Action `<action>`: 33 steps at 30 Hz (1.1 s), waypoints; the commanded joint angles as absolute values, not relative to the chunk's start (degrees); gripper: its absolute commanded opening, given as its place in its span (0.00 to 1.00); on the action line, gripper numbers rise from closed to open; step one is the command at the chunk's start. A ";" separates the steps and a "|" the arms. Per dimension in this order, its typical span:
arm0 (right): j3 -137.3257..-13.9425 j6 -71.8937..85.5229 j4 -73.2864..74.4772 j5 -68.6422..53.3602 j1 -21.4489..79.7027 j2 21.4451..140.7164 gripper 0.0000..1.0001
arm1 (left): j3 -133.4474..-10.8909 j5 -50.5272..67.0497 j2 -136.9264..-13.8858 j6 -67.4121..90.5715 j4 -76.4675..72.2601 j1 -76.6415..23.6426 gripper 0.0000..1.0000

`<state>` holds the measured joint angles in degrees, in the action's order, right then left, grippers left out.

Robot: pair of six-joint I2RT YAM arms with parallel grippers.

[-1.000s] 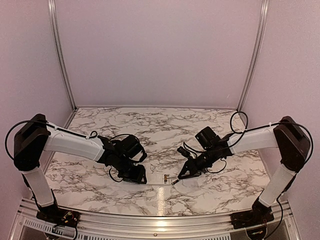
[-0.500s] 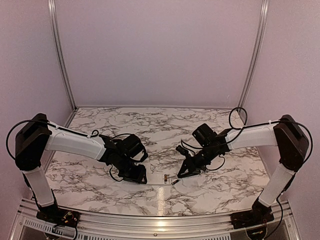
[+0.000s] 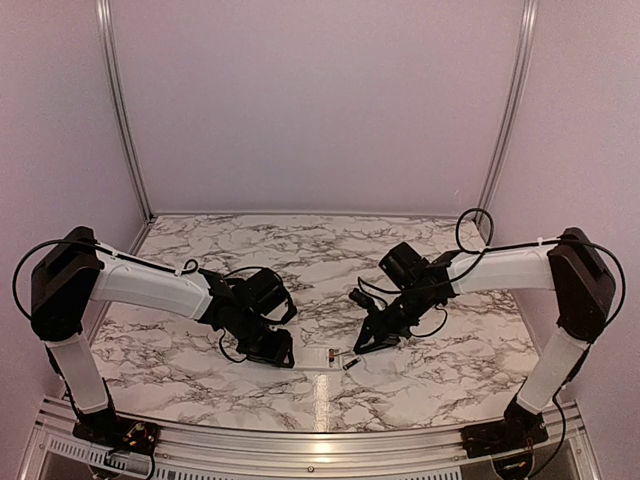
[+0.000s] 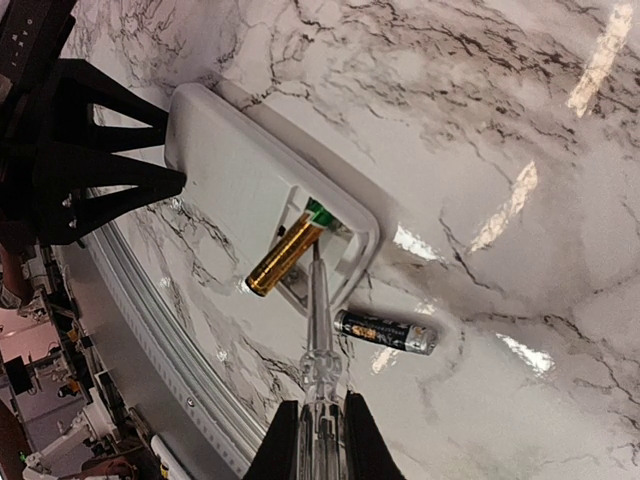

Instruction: Unload the batteries from the remote control

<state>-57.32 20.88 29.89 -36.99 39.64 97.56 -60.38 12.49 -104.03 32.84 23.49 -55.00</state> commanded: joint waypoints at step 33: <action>-62.07 23.03 30.85 -34.12 40.07 97.89 0.00 | -58.85 11.09 -109.56 30.87 21.12 -55.63 0.38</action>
<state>-62.15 21.67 34.68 -33.93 39.90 97.89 -61.01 12.78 -104.92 32.10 22.15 -55.00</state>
